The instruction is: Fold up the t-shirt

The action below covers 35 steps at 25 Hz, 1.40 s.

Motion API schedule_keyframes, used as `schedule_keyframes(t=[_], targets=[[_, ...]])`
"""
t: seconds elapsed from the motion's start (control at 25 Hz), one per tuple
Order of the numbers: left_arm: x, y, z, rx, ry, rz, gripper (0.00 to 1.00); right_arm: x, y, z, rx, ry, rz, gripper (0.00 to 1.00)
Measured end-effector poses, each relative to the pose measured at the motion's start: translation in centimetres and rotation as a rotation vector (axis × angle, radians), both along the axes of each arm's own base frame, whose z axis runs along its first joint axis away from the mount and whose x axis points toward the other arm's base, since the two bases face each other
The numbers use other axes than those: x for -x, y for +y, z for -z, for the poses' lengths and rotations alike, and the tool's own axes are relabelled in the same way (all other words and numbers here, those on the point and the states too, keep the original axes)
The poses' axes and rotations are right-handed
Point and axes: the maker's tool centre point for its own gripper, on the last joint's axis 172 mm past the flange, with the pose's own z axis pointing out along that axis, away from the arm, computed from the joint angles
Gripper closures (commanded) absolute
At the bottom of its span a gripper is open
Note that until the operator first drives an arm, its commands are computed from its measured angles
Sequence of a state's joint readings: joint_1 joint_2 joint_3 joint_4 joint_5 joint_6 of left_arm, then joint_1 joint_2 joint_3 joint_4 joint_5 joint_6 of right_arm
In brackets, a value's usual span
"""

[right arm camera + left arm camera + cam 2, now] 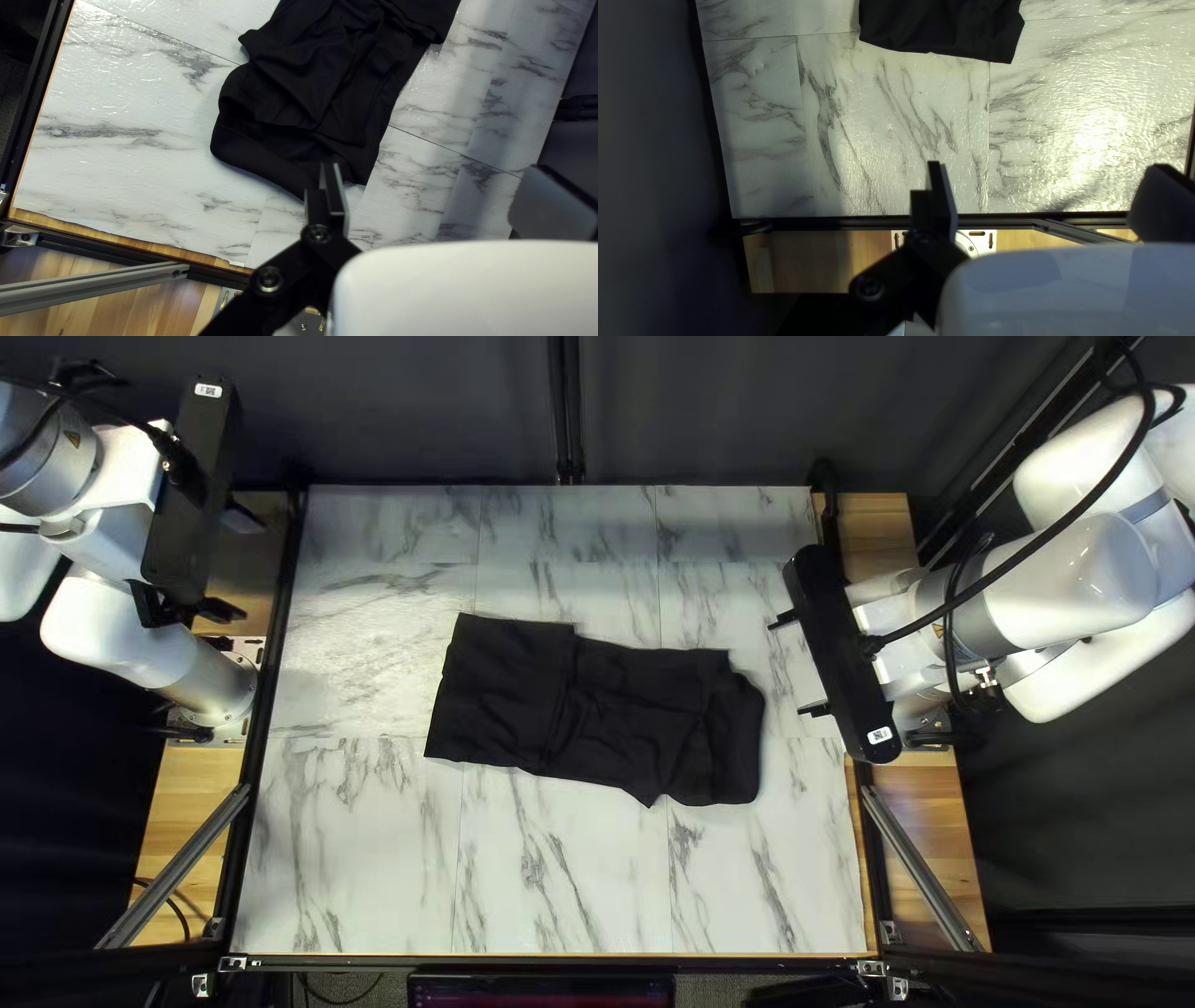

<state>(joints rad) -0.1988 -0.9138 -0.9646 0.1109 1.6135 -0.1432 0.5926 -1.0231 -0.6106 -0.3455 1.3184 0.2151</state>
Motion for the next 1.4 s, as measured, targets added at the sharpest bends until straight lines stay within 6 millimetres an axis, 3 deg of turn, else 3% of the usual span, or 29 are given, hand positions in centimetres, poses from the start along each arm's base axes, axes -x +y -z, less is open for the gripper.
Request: schedule_keyframes(t=[0.12, 0.36, 0.52, 0.72, 0.96, 1.4], targets=[[0.0, 0.0, 0.0, 0.000, 0.000, 0.000, 0.00, 0.0, -0.3, -0.2, 0.008, -0.008, -0.002, 0.00], [0.0, 0.0, 0.0, 0.000, 0.000, 0.000, 0.00, 0.5, -3.6, -1.7, -0.003, -0.054, 0.042, 0.00], [0.0, 0.0, 0.0, 0.000, 0.000, 0.000, 0.00, 0.7, -4.8, -1.7, -0.034, -0.057, 0.118, 0.00], [0.0, 0.0, 0.0, 0.000, 0.000, 0.000, 0.00, 0.8, -5.0, -1.8, -0.055, -0.038, 0.205, 0.00], [0.0, 0.0, 0.0, 0.000, 0.000, 0.000, 0.00, 2.3, -4.7, -5.2, -0.063, -0.032, 0.289, 0.00], [0.0, 0.0, 0.0, 0.000, 0.000, 0.000, 0.00, 2.5, -4.7, -5.2, -0.066, -0.027, 0.307, 0.00]])
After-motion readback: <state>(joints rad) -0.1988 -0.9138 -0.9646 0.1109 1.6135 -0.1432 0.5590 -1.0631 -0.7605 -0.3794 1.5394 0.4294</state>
